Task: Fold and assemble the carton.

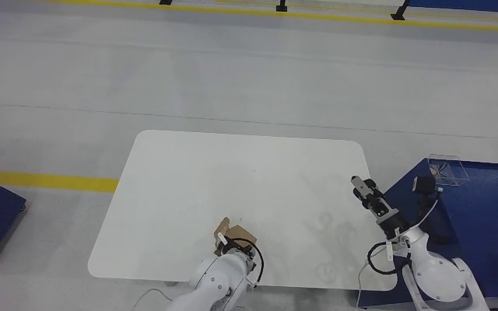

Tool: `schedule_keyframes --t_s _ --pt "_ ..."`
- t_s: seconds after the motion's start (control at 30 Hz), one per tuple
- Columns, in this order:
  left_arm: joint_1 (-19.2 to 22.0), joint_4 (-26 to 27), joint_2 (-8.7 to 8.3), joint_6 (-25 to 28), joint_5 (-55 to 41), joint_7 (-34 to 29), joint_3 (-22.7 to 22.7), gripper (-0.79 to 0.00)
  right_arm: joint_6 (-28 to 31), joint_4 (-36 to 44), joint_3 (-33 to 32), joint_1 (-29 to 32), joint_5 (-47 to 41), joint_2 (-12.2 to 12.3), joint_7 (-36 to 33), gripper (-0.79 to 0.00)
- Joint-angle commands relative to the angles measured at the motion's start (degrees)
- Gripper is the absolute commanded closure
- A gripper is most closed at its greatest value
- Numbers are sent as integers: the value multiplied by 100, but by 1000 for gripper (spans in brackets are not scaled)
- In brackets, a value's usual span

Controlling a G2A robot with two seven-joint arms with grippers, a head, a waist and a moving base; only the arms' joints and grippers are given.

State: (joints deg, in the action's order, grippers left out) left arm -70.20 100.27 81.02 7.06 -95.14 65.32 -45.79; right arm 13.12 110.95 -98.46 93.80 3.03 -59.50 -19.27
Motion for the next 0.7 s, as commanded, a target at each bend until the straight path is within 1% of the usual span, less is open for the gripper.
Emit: schedule_keyframes --t_s 0.0,0.07,0.13,0.23,0.3,0.37,0.4,0.47,0.5,0.53,0.57,0.6,0.67 --pt "12 31 36 -8 155 -315 132 -785 7 4 -2 8 4 -6 3 -785" --pt "-17 113 65 -17 288 -586 240 -785 -4 5 -1 11 15 -11 3 -785" --pt "-88 238 78 46 503 -724 295 -785 -20 23 -4 13 21 -16 0 -785" --pt "-243 612 72 -82 729 -1078 340 -785 -56 77 -37 26 26 -25 35 -785" --pt "-414 873 28 -224 1008 -1286 270 -785 -94 102 -74 33 -2 -31 63 -785" --pt "-607 1183 -48 -754 1302 -1496 248 -785 -133 126 -116 38 5 -35 84 -785" --pt "-698 1331 -96 -1141 1393 -1639 212 -785 -166 134 -139 40 22 -38 105 -785" --pt "-930 1657 -193 -1598 1472 -2064 -26 -785 -264 150 -166 42 40 -43 131 -785" --pt "-1021 1757 -259 -1891 1743 -2238 -169 -785 -322 151 -179 40 72 -45 137 -785" --pt "-1171 1885 -309 -2064 1784 -2497 -305 -785 -361 157 -181 39 95 -45 119 -785" --pt "-1334 1982 -351 -2232 1592 -2928 -461 -785 -361 157 -181 39 95 -45 119 -785" --pt "-1394 2002 -387 -2433 1589 -3185 -575 -785 -361 157 -181 39 95 -45 119 -785" --pt "-1394 2002 -387 -2433 1589 -3185 -575 -785 -361 157 -181 39 95 -45 119 -785"
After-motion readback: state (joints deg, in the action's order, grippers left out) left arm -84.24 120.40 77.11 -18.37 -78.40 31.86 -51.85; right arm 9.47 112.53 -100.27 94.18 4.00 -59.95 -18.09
